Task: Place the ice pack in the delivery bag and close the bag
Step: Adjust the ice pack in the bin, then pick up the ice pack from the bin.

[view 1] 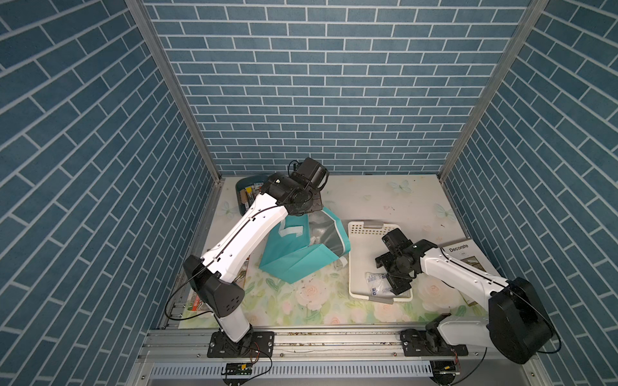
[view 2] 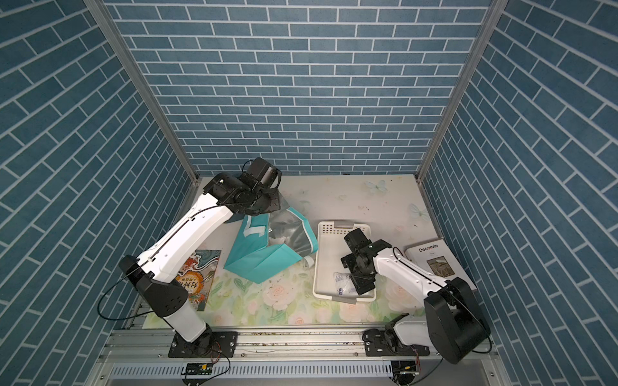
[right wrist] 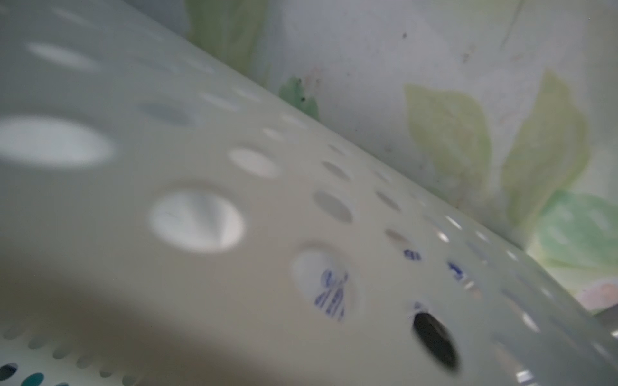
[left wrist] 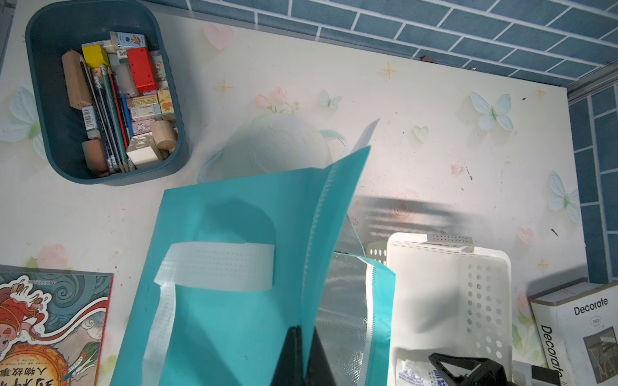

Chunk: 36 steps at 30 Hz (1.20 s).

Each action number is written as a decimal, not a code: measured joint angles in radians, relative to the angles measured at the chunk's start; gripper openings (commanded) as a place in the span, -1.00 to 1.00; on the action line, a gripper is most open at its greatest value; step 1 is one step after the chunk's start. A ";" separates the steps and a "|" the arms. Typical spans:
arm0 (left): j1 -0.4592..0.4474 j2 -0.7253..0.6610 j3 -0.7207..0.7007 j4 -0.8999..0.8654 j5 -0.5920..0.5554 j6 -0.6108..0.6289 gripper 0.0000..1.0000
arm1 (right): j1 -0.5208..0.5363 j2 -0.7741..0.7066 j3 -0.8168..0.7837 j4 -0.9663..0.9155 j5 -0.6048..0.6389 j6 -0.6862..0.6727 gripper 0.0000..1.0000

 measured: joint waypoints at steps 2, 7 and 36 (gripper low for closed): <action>0.000 0.000 0.000 0.000 0.000 0.000 -1.00 | -0.002 0.035 0.018 0.011 0.020 0.002 0.75; 0.000 0.000 0.000 -0.001 -0.001 0.000 -1.00 | -0.002 0.135 0.068 0.079 0.040 -0.025 0.63; 0.000 0.018 0.037 -0.045 -0.035 0.021 -1.00 | 0.106 0.076 0.133 0.151 0.024 -0.770 0.99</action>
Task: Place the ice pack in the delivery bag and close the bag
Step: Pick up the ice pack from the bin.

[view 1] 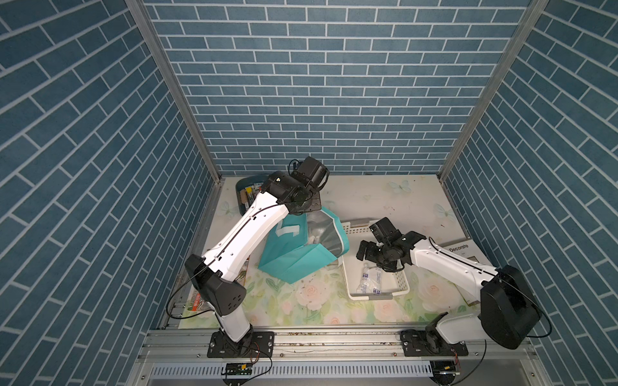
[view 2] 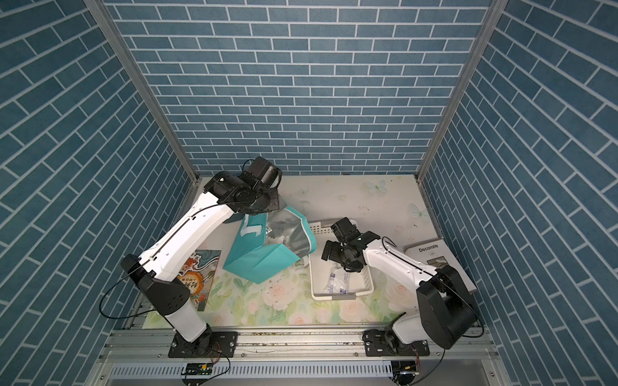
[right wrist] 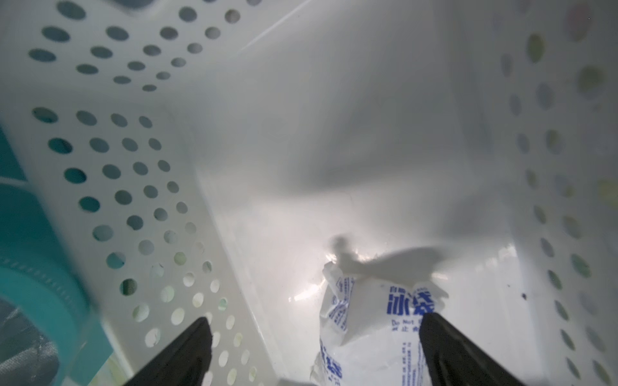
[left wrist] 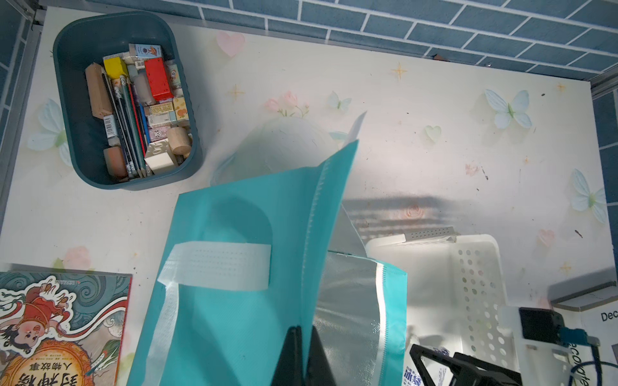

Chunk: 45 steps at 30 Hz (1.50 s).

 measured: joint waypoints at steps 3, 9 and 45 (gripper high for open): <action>0.000 0.002 0.000 -0.005 0.000 0.001 -1.00 | 0.026 0.018 -0.007 -0.002 -0.003 0.002 0.99; 0.000 0.002 0.000 -0.009 0.000 0.002 -1.00 | 0.054 0.051 -0.014 -0.071 0.050 0.031 0.99; 0.000 0.050 0.062 -0.064 -0.039 0.002 -1.00 | 0.016 0.199 0.008 -0.013 0.067 0.097 -0.07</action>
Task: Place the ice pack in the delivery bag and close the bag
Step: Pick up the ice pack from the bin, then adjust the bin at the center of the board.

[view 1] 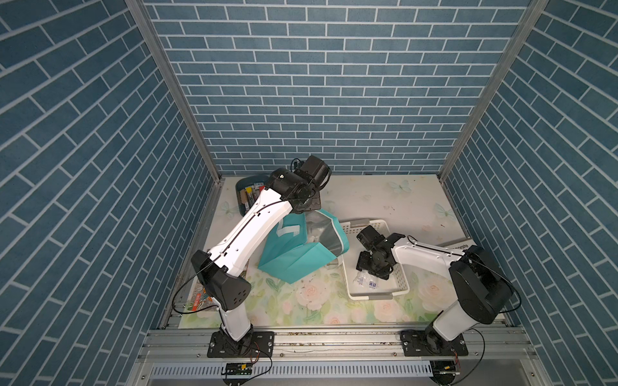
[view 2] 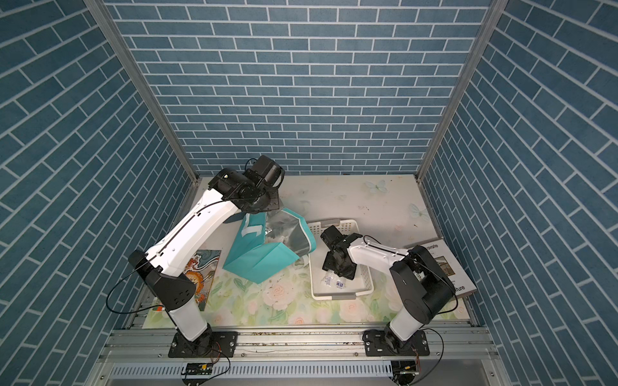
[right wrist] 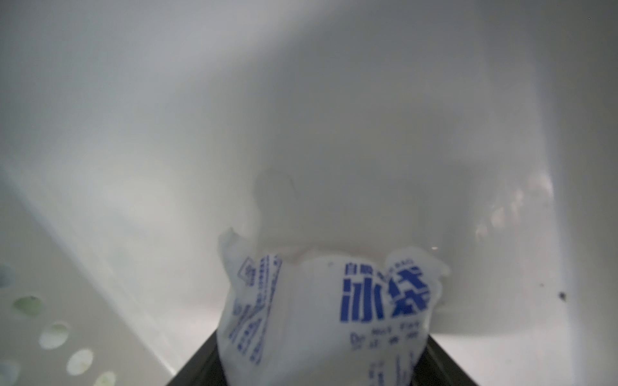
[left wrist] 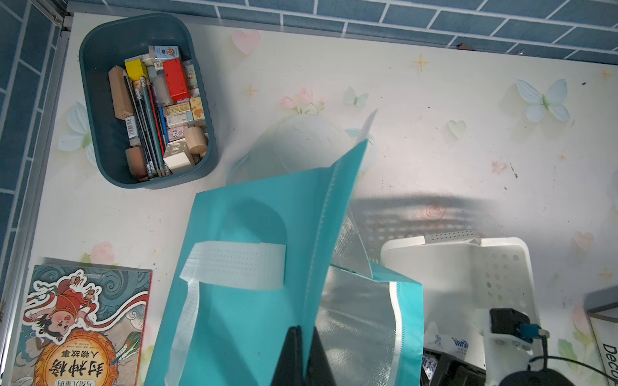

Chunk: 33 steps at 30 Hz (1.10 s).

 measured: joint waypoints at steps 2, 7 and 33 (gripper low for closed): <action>0.000 0.000 0.000 0.000 0.000 0.000 -1.00 | -0.036 0.010 0.010 0.016 0.000 -0.009 -0.11; 0.001 0.000 0.000 0.000 -0.002 0.000 -1.00 | -0.124 0.101 0.109 0.047 0.039 -0.055 -0.16; 0.001 -0.018 -0.022 0.034 -0.007 -0.021 -1.00 | -0.324 0.193 0.215 0.136 0.094 -0.126 -0.63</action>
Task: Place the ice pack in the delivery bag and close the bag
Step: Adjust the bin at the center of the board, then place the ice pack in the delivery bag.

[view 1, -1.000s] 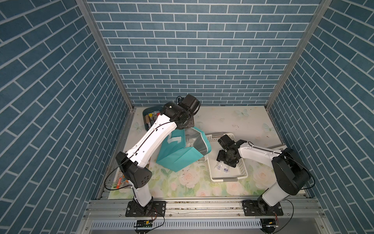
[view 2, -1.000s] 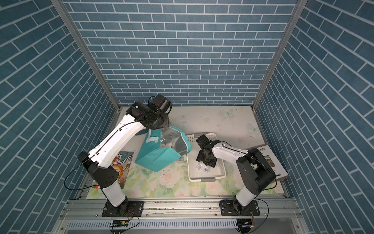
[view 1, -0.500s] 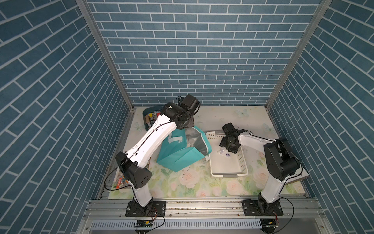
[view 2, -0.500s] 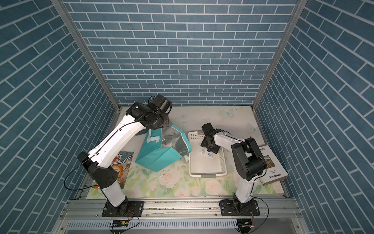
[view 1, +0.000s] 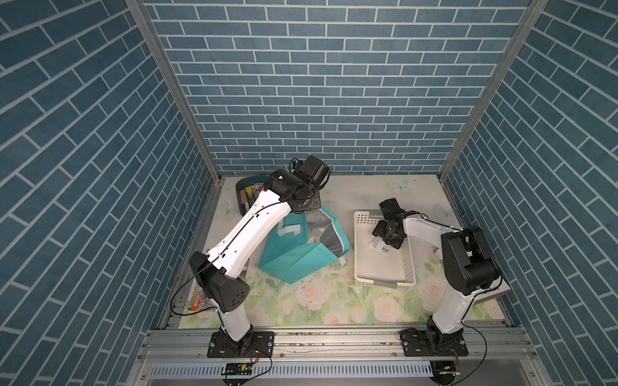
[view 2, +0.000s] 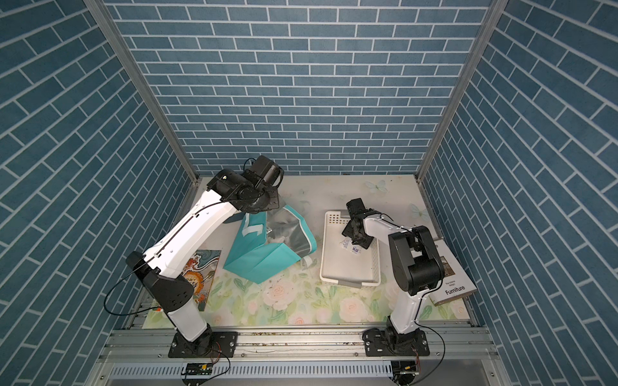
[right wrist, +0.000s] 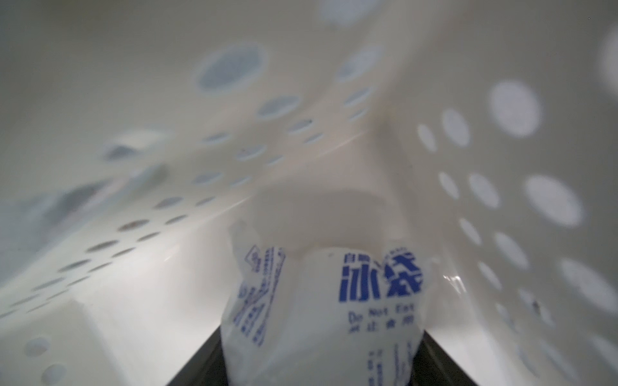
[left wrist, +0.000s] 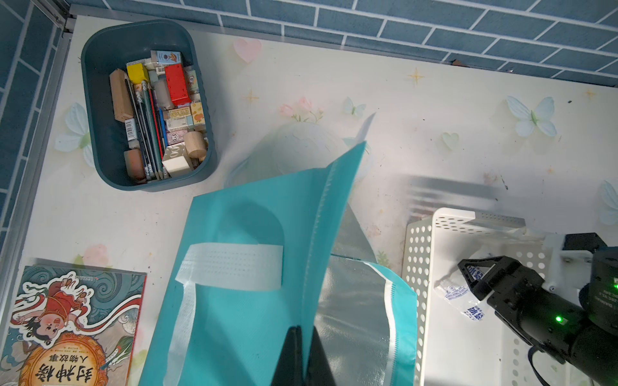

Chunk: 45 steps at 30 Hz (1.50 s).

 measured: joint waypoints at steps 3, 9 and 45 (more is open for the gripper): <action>0.000 -0.004 -0.001 0.000 0.002 -0.004 -1.00 | 0.000 -0.035 -0.031 0.018 -0.041 -0.027 -0.65; 0.001 -0.014 -0.008 0.019 0.038 -0.003 -1.00 | 0.000 -0.126 -0.106 0.027 -0.108 -0.062 -0.67; 0.001 0.002 -0.001 0.081 0.091 -0.003 -1.00 | 0.314 -0.291 0.267 0.127 -0.413 -0.371 -0.72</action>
